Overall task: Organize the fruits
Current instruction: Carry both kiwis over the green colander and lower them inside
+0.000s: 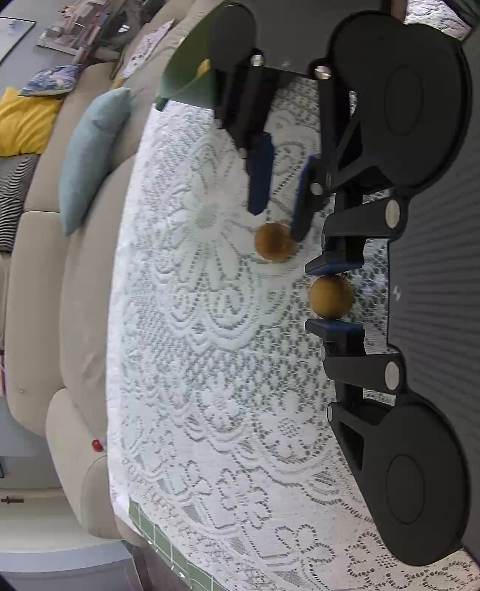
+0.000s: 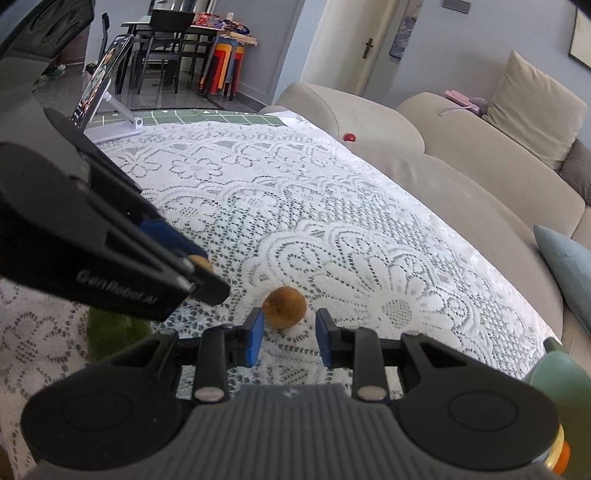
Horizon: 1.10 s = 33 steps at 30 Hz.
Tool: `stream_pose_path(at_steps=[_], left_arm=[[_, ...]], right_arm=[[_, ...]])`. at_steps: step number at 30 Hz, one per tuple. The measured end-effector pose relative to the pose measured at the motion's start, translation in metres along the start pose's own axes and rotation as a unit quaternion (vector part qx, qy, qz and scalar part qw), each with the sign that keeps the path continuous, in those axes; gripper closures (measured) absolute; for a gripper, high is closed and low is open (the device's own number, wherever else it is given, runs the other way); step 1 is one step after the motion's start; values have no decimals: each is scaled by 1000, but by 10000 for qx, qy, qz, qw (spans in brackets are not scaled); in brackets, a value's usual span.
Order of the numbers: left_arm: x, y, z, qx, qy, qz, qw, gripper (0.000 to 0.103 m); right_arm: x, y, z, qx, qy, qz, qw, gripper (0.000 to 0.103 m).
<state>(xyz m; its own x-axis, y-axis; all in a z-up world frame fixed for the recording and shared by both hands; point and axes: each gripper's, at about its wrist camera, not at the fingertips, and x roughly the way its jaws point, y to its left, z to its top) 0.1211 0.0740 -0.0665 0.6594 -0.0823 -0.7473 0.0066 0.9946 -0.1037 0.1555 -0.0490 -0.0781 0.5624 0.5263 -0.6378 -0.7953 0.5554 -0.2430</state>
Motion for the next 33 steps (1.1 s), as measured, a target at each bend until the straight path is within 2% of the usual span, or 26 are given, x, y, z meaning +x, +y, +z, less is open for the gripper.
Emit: stream_pose_path(at_steps=[13, 20, 26, 33], left_arm=[[-5, 3, -4, 6, 235, -119, 9997, 74], [-8, -2, -8, 146, 172, -52, 9997, 75], [-11, 1, -8, -3, 40, -20, 10000, 75], [-20, -2, -3, -164, -264, -30, 9995, 75]], right_arm=[[10, 1, 0, -18, -55, 106, 9999, 76], [9, 3, 0, 114, -42, 54, 9999, 79], [-12, 1, 1, 269, -220, -78, 9994, 79], [-50, -8, -3, 729, -524, -307, 9955, 79]])
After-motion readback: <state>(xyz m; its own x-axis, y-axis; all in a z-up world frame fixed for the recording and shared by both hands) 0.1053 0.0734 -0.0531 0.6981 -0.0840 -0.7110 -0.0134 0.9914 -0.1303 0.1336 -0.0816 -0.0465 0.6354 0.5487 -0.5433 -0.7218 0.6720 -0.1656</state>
